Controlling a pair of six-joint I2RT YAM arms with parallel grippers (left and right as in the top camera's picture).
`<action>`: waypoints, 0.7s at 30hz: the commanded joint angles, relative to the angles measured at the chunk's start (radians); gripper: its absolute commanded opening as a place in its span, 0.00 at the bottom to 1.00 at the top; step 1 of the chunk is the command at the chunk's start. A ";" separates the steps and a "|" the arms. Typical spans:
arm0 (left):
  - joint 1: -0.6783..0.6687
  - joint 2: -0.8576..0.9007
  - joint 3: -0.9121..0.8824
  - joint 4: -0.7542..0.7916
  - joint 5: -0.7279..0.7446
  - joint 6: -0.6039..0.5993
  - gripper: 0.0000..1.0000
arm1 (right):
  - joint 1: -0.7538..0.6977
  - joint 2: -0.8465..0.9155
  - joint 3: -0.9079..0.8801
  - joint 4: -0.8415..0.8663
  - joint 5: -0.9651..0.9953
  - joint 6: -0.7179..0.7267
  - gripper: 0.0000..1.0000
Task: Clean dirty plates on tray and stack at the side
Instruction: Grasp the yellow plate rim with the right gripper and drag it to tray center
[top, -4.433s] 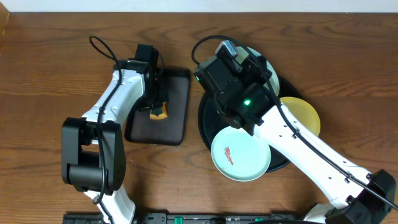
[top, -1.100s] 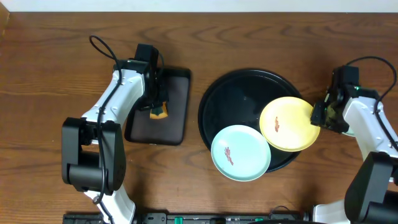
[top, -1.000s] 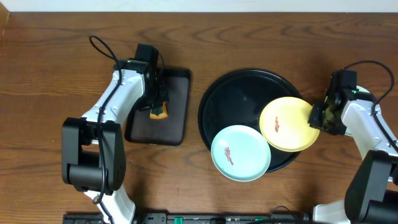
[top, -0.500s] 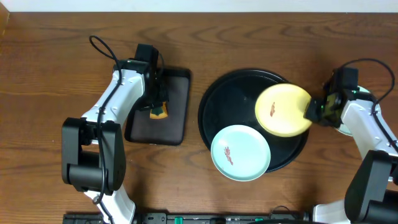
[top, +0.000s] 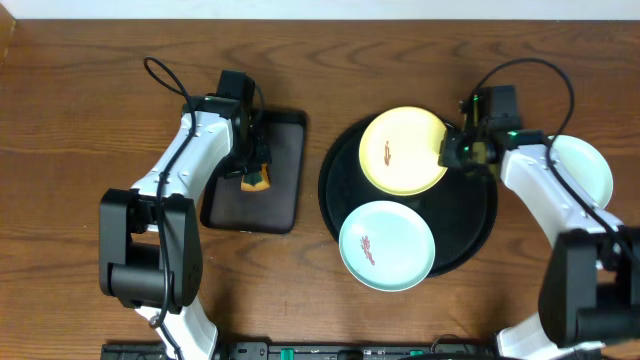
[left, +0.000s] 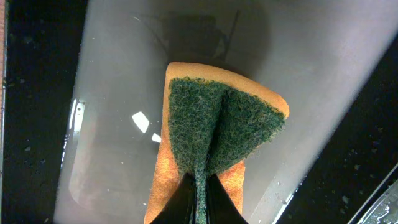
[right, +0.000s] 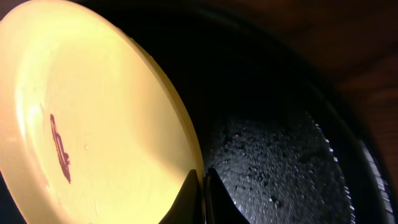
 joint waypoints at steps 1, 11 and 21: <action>0.001 -0.011 0.005 0.006 -0.013 0.014 0.07 | 0.003 0.035 0.011 0.014 0.047 0.049 0.01; 0.000 -0.011 -0.175 0.235 -0.052 0.027 0.08 | 0.005 0.038 0.011 0.018 -0.007 -0.023 0.01; 0.001 -0.013 -0.209 0.244 0.024 0.027 0.07 | 0.018 0.039 0.011 -0.002 -0.051 -0.089 0.01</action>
